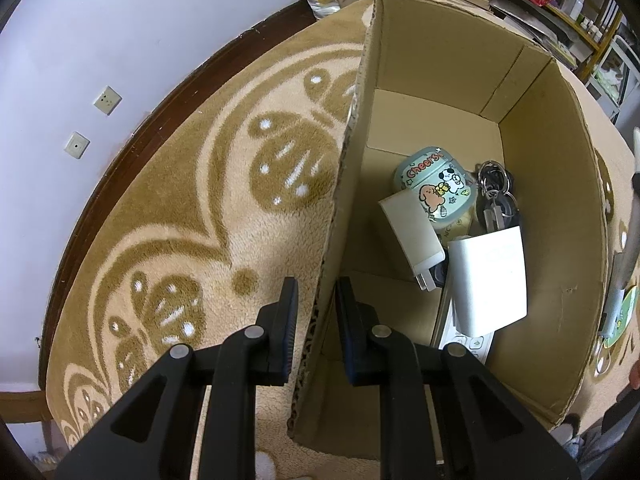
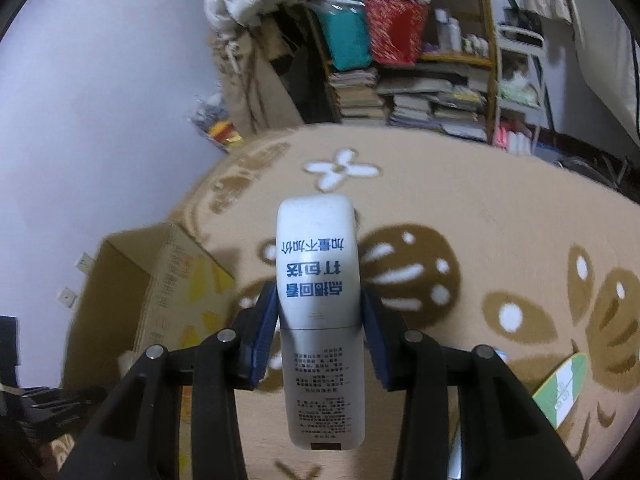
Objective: Organize rigid objects
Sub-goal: 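Lift the lotion tube and lower it into the box with the right tool, then grasp the blue-white power bank on the rug with the right tool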
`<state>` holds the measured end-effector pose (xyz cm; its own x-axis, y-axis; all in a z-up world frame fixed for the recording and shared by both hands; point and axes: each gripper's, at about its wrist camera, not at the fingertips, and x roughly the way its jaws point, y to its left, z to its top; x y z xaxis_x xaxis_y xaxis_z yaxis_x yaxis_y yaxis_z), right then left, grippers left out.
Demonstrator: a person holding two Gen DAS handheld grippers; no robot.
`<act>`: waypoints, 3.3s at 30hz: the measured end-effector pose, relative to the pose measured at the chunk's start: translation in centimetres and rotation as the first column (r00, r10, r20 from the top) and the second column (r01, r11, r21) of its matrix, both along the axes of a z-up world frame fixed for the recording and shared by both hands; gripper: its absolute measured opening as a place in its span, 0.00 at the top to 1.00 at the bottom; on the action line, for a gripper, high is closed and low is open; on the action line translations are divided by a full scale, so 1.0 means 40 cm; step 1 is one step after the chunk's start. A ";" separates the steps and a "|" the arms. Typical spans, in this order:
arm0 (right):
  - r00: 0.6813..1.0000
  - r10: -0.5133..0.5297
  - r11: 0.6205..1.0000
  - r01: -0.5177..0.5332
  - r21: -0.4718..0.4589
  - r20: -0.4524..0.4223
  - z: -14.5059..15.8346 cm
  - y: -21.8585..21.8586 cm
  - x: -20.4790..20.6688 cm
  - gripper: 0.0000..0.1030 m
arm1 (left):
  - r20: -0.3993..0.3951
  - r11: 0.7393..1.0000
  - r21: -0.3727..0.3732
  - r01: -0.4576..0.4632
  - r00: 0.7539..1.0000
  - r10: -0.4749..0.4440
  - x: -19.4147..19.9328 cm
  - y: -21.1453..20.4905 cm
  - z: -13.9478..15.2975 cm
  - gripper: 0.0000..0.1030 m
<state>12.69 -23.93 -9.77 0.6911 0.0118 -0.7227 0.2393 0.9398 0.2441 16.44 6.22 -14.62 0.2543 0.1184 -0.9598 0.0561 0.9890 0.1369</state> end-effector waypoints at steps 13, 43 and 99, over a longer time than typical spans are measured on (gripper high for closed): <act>0.977 0.164 0.984 -0.172 0.045 0.139 0.103 0.136 -0.010 0.57 | -0.001 1.000 0.004 0.000 1.000 0.000 0.000 0.001 0.004 0.83; 0.949 0.309 0.949 -0.312 0.047 0.059 0.010 0.317 0.015 0.57 | -0.002 1.000 0.012 0.001 1.000 -0.001 0.000 0.000 0.001 0.82; 0.893 -0.258 0.965 0.258 -0.050 -0.369 -0.196 -0.204 -0.106 0.43 | 0.011 1.000 0.026 0.004 1.000 -0.004 -0.007 -0.008 0.008 0.81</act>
<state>8.44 -32.09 -17.60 0.3530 -0.1308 -0.9264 0.5466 0.8325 0.0907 16.16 5.90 -14.31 0.2654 0.1424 -0.9536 0.0587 0.9848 0.1634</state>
